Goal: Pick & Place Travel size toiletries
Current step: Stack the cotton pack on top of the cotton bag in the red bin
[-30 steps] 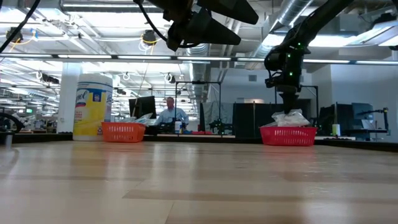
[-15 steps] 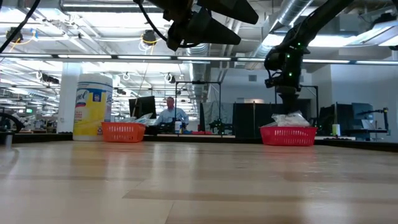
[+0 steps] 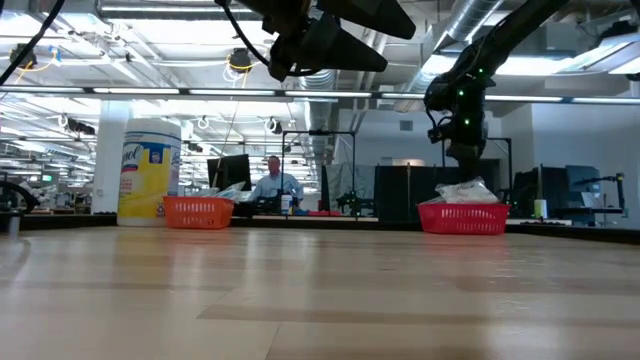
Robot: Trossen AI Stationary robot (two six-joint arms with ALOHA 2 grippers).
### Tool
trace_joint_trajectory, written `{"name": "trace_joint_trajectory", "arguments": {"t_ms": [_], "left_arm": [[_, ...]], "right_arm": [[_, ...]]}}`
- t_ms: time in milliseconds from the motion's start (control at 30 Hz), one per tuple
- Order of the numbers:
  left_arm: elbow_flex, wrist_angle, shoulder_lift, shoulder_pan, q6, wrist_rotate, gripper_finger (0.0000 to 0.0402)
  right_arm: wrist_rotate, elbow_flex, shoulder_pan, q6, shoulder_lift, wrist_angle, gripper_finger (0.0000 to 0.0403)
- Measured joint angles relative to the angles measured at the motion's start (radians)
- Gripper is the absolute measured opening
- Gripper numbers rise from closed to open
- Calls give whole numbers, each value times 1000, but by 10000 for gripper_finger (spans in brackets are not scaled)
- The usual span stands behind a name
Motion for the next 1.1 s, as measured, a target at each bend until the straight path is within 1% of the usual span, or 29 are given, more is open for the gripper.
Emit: {"name": "trace_joint_trajectory", "arguments": {"t_ms": [133, 267, 367, 433, 533, 567, 633, 767, 867, 1000, 1100], "left_arm": [[0, 2, 0, 0, 0, 0, 216], [0, 3, 0, 0, 0, 0, 214], [0, 3, 0, 0, 0, 0, 215], [0, 3, 0, 0, 0, 0, 216], [0, 3, 0, 0, 0, 0, 214], [0, 3, 0, 0, 0, 0, 214], [0, 3, 0, 0, 0, 0, 214], [0, 3, 0, 0, 0, 0, 213], [0, 3, 0, -1, 0, 0, 213], [0, 3, 0, -6, 0, 0, 213], [0, 3, 0, -6, 4, 0, 213]], "right_arm": [[74, 0, 3, 1, -6, 13, 154], [75, 0, 10, 31, -33, 15, 135], [43, 0, 18, 50, -78, -5, 107], [-38, 0, 27, 54, -113, -34, 79], [-253, 0, 39, 78, -173, -77, 23], [-315, 1, 46, 86, -187, -91, 12], [-380, 1, 71, 108, -195, -132, 10], [-385, 1, 133, 114, -139, -235, 3], [-355, -1, 162, 116, -57, -249, 5], [-334, -1, 147, 127, 25, -233, 2], [-332, -1, 126, 139, 59, -217, 3]]}}
